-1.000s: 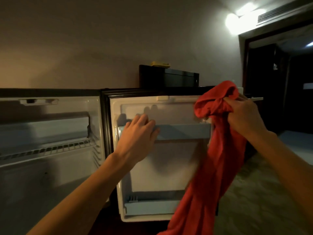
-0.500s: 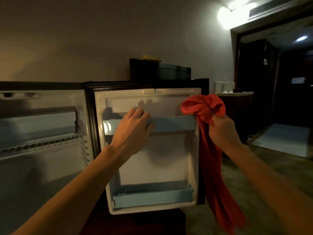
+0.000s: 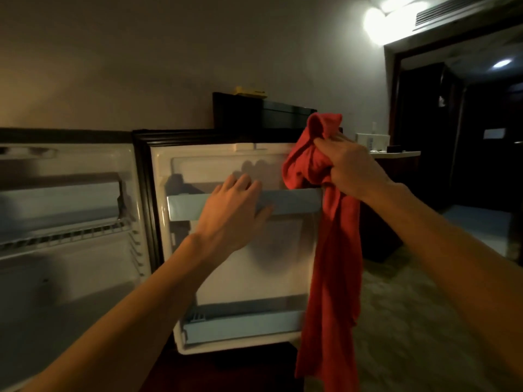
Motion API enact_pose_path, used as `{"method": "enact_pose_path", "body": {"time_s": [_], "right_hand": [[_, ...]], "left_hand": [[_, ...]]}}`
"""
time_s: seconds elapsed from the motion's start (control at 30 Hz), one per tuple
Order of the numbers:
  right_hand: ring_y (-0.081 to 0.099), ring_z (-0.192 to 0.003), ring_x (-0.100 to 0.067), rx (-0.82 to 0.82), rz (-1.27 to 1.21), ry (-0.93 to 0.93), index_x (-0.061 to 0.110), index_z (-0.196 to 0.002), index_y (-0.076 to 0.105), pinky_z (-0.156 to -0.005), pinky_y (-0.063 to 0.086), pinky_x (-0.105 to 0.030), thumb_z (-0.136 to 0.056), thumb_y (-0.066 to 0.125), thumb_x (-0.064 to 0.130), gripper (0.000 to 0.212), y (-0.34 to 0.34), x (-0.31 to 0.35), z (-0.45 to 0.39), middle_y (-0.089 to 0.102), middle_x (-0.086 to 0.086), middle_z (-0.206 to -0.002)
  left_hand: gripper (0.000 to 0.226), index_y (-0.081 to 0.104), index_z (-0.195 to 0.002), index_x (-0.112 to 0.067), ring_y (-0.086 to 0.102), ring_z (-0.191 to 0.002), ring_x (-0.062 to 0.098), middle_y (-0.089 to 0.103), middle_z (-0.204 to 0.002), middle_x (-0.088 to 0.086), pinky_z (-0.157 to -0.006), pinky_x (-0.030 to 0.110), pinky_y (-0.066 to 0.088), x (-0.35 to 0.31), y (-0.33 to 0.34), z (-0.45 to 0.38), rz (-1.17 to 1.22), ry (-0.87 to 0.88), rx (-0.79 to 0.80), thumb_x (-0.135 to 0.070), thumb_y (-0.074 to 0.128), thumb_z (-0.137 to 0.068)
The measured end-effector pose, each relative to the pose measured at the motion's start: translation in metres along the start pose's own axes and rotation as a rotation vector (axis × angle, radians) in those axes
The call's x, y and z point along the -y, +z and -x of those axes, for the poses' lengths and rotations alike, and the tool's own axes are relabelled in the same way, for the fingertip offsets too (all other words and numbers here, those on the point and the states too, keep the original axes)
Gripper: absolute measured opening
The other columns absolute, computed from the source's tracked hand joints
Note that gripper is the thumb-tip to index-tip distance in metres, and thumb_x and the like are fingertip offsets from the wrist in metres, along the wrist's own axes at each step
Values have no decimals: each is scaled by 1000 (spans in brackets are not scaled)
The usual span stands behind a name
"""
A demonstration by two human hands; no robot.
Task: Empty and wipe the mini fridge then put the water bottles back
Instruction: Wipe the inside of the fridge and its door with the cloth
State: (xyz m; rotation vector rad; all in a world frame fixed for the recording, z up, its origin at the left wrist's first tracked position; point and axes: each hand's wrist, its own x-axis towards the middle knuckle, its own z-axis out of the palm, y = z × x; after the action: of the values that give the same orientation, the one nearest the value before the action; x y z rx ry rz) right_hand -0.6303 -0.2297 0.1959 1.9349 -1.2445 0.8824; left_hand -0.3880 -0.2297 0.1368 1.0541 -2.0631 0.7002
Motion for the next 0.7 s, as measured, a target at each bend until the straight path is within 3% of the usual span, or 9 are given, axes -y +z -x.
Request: {"method": "enact_pose_path", "body": {"time_s": [0.13, 0.27, 0.4, 0.57, 0.7], "right_hand": [[29, -140, -35, 60, 53, -209, -6, -137, 47, -112, 23, -47, -69, 63, -19, 71, -1, 10, -17, 42, -26, -145], [28, -144, -30, 149, 172, -296, -1, -145, 38, -115, 16, -32, -66, 75, -7, 87, 2, 26, -39, 37, -19, -151], [27, -145, -27, 149, 116, -396, -2, -146, 36, -118, 6, -26, -77, 59, -2, 72, 10, 63, -64, 35, -19, -152], [23, -147, -22, 133, 123, -492, 6, -149, 32, -121, 13, -33, -84, 45, -5, 68, 24, 117, -86, 30, -13, -156], [44, -135, -31, 61, -30, -441, 0, -138, 49, -115, 27, -37, -74, 43, 1, 65, 23, 90, -68, 49, -19, -142]], "left_hand": [[26, 57, -96, -15, 52, -94, 30, 59, -98, 8, -78, 42, 43, -1, 3, 2, 19, 0, -51, -40, 61, -89], [28, 59, -105, -10, 52, -93, 34, 60, -100, 10, -78, 45, 44, -6, 13, 1, 21, -2, -72, -30, 65, -87], [22, 59, -98, -11, 51, -97, 34, 60, -102, 10, -81, 47, 47, -3, 15, 1, 23, 10, -68, -29, 61, -85], [30, 59, -101, -7, 54, -100, 37, 59, -106, 14, -83, 50, 50, 8, 9, 13, 38, 82, -31, -24, 48, -80], [34, 60, -108, -9, 53, -104, 35, 59, -109, 12, -85, 46, 49, 14, 1, 18, 44, 99, -18, -25, 49, -81]]}}
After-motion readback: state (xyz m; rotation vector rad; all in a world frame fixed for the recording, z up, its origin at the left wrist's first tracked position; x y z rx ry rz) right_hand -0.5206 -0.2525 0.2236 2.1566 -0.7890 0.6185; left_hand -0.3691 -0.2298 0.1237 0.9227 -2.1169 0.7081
